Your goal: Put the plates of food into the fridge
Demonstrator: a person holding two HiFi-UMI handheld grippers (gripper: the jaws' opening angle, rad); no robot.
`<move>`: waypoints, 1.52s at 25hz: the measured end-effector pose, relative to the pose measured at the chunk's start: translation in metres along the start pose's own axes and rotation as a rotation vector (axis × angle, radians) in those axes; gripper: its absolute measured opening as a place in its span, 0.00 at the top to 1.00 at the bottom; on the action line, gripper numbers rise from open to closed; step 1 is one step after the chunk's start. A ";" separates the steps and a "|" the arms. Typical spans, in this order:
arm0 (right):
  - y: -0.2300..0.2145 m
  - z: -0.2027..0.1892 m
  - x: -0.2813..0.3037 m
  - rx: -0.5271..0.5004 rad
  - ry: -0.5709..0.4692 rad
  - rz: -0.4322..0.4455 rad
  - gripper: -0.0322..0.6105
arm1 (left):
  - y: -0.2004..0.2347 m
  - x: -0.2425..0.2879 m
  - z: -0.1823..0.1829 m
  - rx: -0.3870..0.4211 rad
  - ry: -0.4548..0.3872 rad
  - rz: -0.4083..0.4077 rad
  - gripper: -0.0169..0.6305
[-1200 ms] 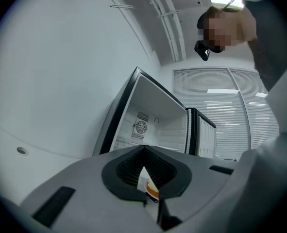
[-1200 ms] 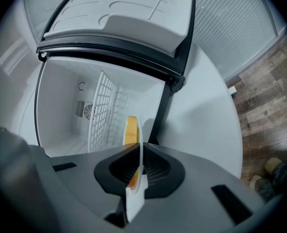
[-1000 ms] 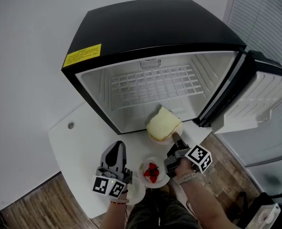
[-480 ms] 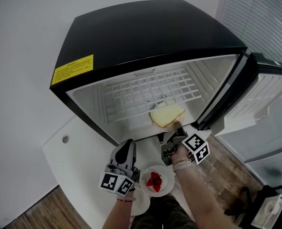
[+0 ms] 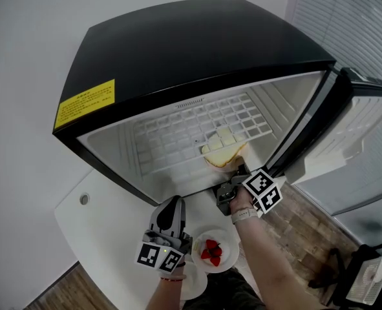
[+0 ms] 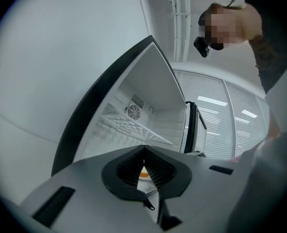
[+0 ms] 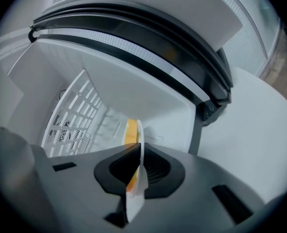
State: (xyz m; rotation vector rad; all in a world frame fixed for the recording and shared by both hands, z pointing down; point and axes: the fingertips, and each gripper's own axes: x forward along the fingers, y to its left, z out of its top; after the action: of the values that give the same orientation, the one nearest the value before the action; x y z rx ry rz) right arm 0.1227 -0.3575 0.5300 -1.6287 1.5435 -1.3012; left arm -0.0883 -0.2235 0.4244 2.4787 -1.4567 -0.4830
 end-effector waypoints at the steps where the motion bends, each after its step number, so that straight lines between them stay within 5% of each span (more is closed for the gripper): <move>1: 0.001 0.002 0.002 -0.021 -0.006 -0.001 0.92 | 0.001 -0.001 0.001 0.000 -0.002 0.000 0.96; 15: 0.000 0.011 0.014 -0.546 0.064 -0.146 0.83 | 0.005 -0.013 0.005 -0.011 -0.007 0.004 0.96; 24: -0.010 0.014 0.005 -0.700 0.072 -0.166 0.76 | 0.004 -0.012 0.000 -0.010 0.012 0.007 0.96; 38: 0.042 -0.017 -0.059 -1.012 0.127 0.097 0.72 | -0.010 -0.018 0.009 0.003 0.029 -0.026 0.96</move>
State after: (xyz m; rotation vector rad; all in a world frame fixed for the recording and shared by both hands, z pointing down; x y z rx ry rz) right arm 0.0965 -0.3056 0.4830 -1.9797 2.5571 -0.5518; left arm -0.0923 -0.2032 0.4152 2.4992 -1.4174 -0.4475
